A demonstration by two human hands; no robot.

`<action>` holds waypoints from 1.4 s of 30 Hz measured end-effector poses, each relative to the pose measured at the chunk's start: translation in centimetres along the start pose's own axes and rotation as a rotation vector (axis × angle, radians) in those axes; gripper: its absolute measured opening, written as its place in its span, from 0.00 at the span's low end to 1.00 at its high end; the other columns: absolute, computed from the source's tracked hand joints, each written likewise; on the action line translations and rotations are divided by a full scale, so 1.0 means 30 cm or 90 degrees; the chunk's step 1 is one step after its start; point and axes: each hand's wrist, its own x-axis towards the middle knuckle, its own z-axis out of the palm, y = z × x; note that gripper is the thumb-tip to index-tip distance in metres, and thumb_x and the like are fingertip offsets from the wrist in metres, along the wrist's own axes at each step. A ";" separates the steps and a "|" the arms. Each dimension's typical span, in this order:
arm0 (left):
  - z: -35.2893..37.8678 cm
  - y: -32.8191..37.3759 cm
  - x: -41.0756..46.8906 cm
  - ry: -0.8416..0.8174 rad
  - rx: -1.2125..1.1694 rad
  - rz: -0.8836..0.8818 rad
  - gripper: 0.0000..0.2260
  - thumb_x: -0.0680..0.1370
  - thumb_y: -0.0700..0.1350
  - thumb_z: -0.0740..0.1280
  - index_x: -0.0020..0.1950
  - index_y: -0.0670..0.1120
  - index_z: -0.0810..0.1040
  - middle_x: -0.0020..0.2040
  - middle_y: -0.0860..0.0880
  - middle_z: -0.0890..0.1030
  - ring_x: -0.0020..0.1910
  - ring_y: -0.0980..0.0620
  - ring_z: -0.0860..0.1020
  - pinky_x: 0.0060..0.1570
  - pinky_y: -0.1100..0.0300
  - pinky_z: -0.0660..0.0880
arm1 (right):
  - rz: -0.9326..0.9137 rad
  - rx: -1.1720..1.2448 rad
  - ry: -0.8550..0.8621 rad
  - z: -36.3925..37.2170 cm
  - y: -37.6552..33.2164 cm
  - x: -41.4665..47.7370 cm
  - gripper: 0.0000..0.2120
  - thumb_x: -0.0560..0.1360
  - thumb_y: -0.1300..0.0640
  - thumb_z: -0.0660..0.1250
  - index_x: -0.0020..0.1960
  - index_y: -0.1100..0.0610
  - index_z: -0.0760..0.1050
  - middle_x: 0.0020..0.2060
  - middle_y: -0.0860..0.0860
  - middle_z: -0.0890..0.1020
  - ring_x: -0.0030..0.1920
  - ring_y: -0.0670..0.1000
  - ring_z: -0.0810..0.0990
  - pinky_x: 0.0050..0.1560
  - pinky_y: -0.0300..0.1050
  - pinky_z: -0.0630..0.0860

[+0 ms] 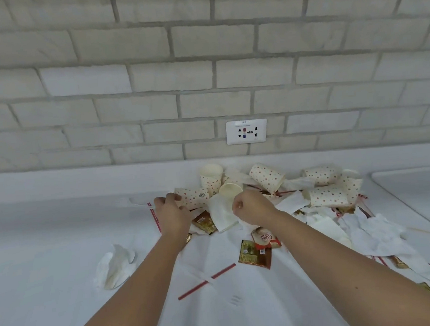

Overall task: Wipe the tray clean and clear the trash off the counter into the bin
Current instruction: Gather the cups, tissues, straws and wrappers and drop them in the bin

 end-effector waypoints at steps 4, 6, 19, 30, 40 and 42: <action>0.004 -0.032 0.097 -0.033 0.060 0.003 0.27 0.70 0.29 0.59 0.67 0.46 0.67 0.68 0.42 0.62 0.64 0.39 0.63 0.57 0.57 0.62 | -0.056 -0.031 0.002 0.053 -0.051 0.098 0.13 0.76 0.63 0.62 0.60 0.57 0.76 0.59 0.54 0.75 0.60 0.53 0.73 0.50 0.38 0.67; 0.005 -0.053 0.135 -0.089 0.080 -0.004 0.30 0.70 0.30 0.58 0.69 0.51 0.65 0.70 0.44 0.59 0.67 0.39 0.60 0.58 0.54 0.64 | -0.090 -0.044 -0.012 0.086 -0.083 0.146 0.20 0.75 0.64 0.63 0.67 0.56 0.70 0.63 0.54 0.70 0.65 0.54 0.67 0.58 0.41 0.67; 0.016 -0.147 0.175 -0.083 -0.002 0.012 0.04 0.74 0.34 0.59 0.45 0.41 0.71 0.39 0.45 0.74 0.40 0.46 0.73 0.30 0.62 0.63 | -0.184 -0.229 -0.067 0.230 -0.220 0.316 0.41 0.69 0.57 0.72 0.75 0.51 0.53 0.67 0.54 0.64 0.69 0.56 0.64 0.68 0.56 0.58; -0.046 -0.052 0.200 0.005 -0.124 0.008 0.14 0.72 0.28 0.53 0.41 0.41 0.75 0.47 0.42 0.72 0.43 0.47 0.70 0.40 0.60 0.65 | -0.211 -0.212 -0.032 0.063 -0.199 0.210 0.38 0.68 0.50 0.71 0.71 0.56 0.56 0.61 0.54 0.72 0.55 0.58 0.76 0.44 0.45 0.68; 0.053 0.098 0.251 -0.078 -0.042 0.044 0.10 0.76 0.44 0.61 0.38 0.40 0.75 0.35 0.43 0.73 0.33 0.47 0.70 0.35 0.60 0.64 | -0.042 0.082 0.121 -0.144 0.051 0.019 0.47 0.68 0.50 0.73 0.76 0.48 0.46 0.68 0.52 0.69 0.64 0.55 0.72 0.57 0.47 0.71; 0.094 0.109 0.256 -0.109 0.083 0.110 0.09 0.77 0.47 0.64 0.43 0.42 0.75 0.33 0.48 0.74 0.32 0.50 0.72 0.35 0.61 0.68 | -0.010 0.193 0.186 -0.173 0.091 -0.021 0.46 0.68 0.50 0.75 0.75 0.50 0.49 0.64 0.51 0.71 0.61 0.54 0.73 0.53 0.44 0.71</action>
